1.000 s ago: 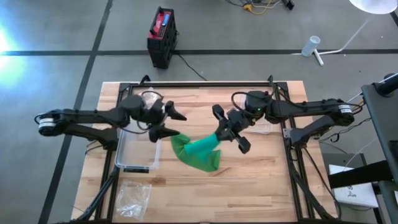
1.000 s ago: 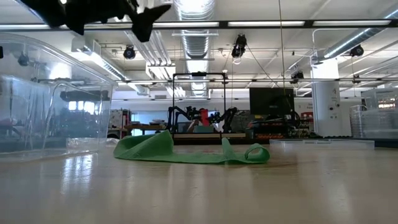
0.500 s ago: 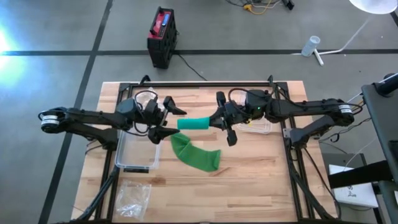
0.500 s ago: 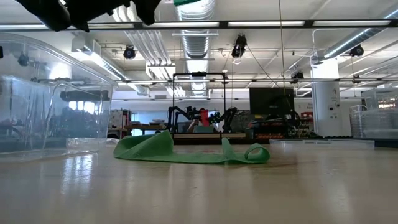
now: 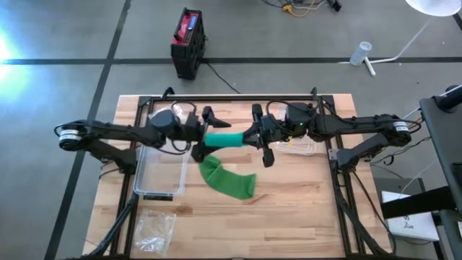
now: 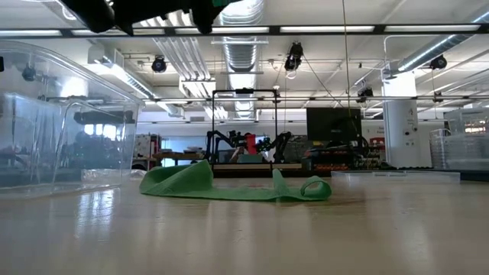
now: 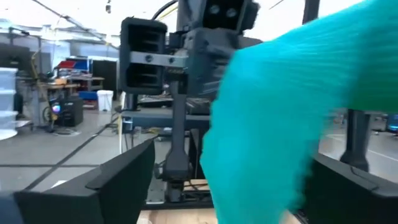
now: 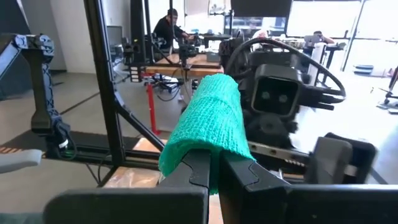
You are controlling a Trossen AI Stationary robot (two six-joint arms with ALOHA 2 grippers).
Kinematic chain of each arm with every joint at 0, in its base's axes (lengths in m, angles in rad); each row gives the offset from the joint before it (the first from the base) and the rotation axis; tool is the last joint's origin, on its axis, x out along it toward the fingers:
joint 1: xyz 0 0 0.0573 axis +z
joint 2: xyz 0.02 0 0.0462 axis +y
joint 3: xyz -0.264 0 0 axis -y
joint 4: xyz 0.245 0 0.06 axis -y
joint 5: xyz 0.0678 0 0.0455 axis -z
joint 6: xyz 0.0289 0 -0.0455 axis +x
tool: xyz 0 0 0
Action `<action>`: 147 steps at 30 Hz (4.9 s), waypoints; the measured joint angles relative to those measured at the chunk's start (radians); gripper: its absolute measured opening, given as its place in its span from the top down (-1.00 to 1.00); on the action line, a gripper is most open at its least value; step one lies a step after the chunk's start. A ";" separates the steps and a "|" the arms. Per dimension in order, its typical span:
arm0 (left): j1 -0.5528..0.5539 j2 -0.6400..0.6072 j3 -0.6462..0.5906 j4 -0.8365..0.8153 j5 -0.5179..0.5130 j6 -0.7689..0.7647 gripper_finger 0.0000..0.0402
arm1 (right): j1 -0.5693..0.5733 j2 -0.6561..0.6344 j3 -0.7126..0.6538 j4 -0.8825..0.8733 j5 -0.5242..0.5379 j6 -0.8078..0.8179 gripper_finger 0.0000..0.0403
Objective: Roll bandage
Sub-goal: Roll the light green bandage
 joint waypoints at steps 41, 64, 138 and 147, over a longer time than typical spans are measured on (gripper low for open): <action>-0.002 -0.157 0.427 -0.603 -0.100 0.243 1.00 | 0.000 0.042 -0.006 -0.112 -0.143 0.013 0.99; -0.037 -0.161 0.455 -0.798 -0.176 0.280 1.00 | 0.053 0.016 0.017 -0.119 -0.143 -0.204 0.99; -0.159 -0.269 0.161 -0.800 -0.339 0.339 0.39 | 0.094 -0.055 0.046 -0.110 0.028 -0.148 0.99; -0.194 -0.332 -0.069 -0.464 -0.275 0.574 0.23 | 0.084 -0.033 0.005 -0.143 0.163 -0.115 0.99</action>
